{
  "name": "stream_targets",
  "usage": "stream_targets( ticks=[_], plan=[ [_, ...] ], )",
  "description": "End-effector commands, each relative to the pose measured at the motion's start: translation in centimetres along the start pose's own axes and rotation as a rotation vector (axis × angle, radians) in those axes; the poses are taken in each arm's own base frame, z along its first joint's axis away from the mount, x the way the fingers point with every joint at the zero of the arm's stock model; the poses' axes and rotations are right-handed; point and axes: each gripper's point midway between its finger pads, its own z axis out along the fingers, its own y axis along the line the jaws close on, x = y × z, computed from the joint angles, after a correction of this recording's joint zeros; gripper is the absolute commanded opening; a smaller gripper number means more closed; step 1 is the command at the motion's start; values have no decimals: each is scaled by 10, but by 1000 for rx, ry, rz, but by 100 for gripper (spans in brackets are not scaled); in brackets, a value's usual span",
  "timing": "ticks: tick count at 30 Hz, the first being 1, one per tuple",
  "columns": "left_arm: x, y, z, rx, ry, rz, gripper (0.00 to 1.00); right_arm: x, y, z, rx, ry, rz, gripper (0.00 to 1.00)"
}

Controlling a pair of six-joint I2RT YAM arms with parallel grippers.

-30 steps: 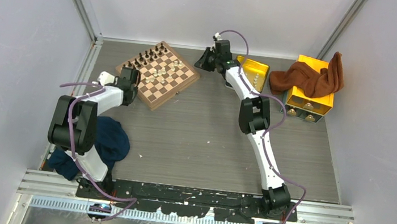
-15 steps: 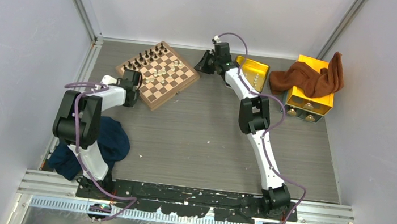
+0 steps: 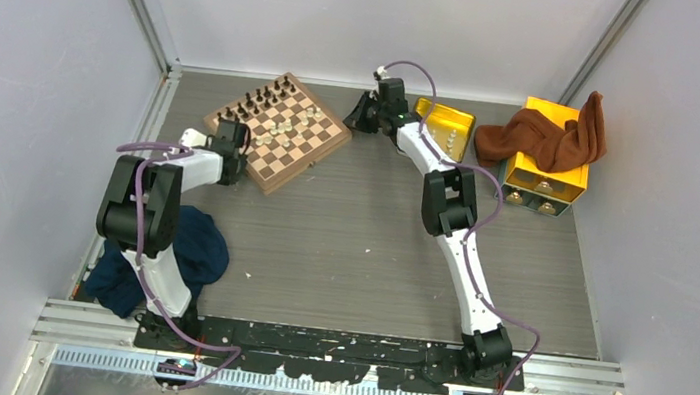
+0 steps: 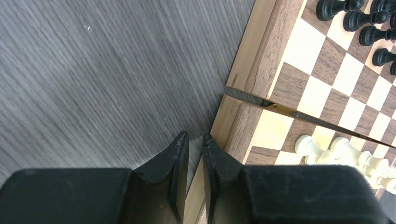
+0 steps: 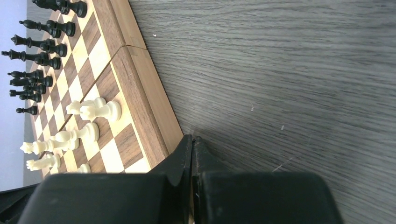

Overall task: Set up the chess pieces on the board
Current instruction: Move the chessboard to the center of the board.

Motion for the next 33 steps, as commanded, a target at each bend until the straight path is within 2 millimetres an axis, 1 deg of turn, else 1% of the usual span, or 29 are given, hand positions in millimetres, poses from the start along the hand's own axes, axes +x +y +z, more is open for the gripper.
stream_targets(
  ticks=[1, 8, 18, 21, 29, 33],
  plan=[
    [10, -29, 2, 104, 41, 3, 20, -2, 37, -15, -52, 21, -39, 1],
    [20, -34, -4, 130, 58, 36, 20, 5, 46, -19, -61, 39, -57, 1],
    [31, -31, -15, 146, 72, 71, 19, 12, 56, -28, -68, 46, -73, 1],
    [34, -27, -20, 148, 74, 84, 19, 17, 56, -33, -64, 52, -74, 1],
    [43, -12, -34, 151, 85, 110, 19, 39, 53, -46, -46, 64, -77, 1],
    [49, -5, -40, 150, 92, 132, 19, 45, 59, -58, -47, 57, -84, 1]
  ],
)
